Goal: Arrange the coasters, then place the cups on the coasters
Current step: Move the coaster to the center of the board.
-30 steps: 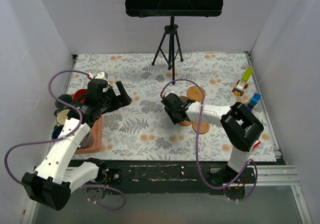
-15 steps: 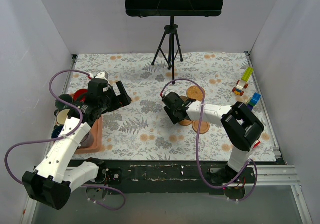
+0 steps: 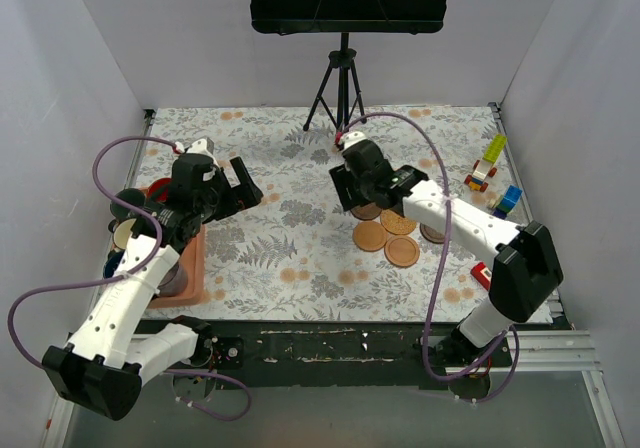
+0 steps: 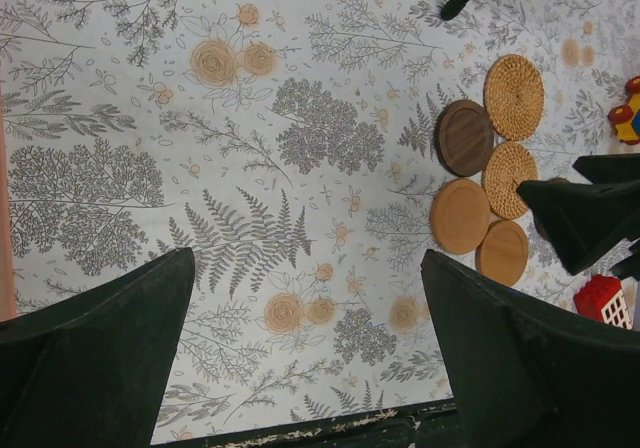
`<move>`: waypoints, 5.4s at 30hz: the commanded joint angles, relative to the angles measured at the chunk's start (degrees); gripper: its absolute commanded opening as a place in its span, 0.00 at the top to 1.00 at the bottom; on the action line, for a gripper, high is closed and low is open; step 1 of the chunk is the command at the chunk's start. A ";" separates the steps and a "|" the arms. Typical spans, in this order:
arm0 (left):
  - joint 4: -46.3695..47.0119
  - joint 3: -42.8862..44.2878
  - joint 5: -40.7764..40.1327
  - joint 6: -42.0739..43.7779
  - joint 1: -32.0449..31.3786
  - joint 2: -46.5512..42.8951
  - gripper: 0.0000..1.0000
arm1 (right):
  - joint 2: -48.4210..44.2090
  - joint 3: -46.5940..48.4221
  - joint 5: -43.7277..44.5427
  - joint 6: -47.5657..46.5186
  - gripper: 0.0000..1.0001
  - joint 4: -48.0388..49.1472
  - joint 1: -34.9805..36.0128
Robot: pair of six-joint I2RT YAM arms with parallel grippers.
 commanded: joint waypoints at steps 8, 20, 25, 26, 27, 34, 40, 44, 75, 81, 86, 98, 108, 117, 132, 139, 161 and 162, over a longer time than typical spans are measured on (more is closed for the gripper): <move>0.00 0.51 -0.58 -0.76 -0.16 -3.11 0.02 | -7.30 -7.74 -3.55 2.12 0.22 -5.58 -17.73; 0.79 2.45 -1.89 1.44 -0.16 -0.82 0.02 | 0.51 -9.68 -4.87 2.21 0.45 -3.48 -28.73; 1.67 1.65 -1.72 0.64 -0.25 -0.12 0.02 | 3.77 -9.68 -4.43 4.06 0.51 -2.78 -30.84; 1.67 2.00 -1.89 0.82 -0.16 0.14 0.02 | 3.77 -10.20 -4.44 4.06 0.52 -2.07 -30.84; 1.76 2.53 -2.07 1.17 -0.16 0.67 0.02 | 3.77 -10.82 -4.44 3.97 0.52 -1.28 -30.84; 2.99 2.71 -2.07 1.96 -0.16 2.34 0.02 | 4.73 -13.37 -6.80 3.97 0.52 1.36 -30.84; 2.73 2.71 -2.24 1.79 -0.16 2.61 0.02 | 6.49 -13.81 -5.76 5.64 0.53 2.33 -30.84; 2.64 2.71 -2.16 1.79 -0.16 2.87 0.02 | 6.50 -15.30 -3.74 6.87 0.54 3.12 -30.84; 2.46 -0.10 -1.19 1.26 -0.25 -1.00 0.02 | -2.20 -25.76 -0.92 13.19 0.61 1.72 -29.88; 2.64 -0.54 -0.93 1.17 -0.33 -1.52 0.02 | -7.47 -30.41 -0.57 16.88 0.62 -1.27 -28.56; 2.73 -1.07 -0.40 1.00 -0.33 -1.96 0.02 | -12.13 -34.28 -0.92 19.78 0.63 -2.59 -27.42; 2.55 -2.47 0.30 0.73 -1.74 -3.90 0.02 | -18.90 -39.65 -0.74 26.81 0.63 -6.28 -20.04; 2.02 -3.70 1.10 -0.06 -2.71 -5.48 0.02 | -24.26 -43.78 -0.31 32.79 0.64 -9.01 -13.26; 1.85 -4.06 1.54 -0.32 -3.06 -5.92 0.02 | -25.76 -43.69 -0.57 34.29 0.64 -10.33 -11.24; 1.58 -3.88 1.27 -0.41 -3.15 -6.18 0.02 | -22.07 -42.11 -3.73 35.17 0.65 -10.15 -4.74; 1.58 -3.79 1.36 -0.41 -3.15 -6.18 0.02 | -22.07 -41.23 -4.09 36.40 0.65 -11.73 -1.75; 1.32 -3.79 1.10 -0.32 -3.15 -6.19 0.02 | -21.19 -35.78 0.66 29.29 0.51 -11.48 -0.78; 1.32 -3.62 1.10 -0.32 -3.15 -6.27 0.02 | -20.84 -36.04 0.66 28.59 0.52 -10.34 -0.78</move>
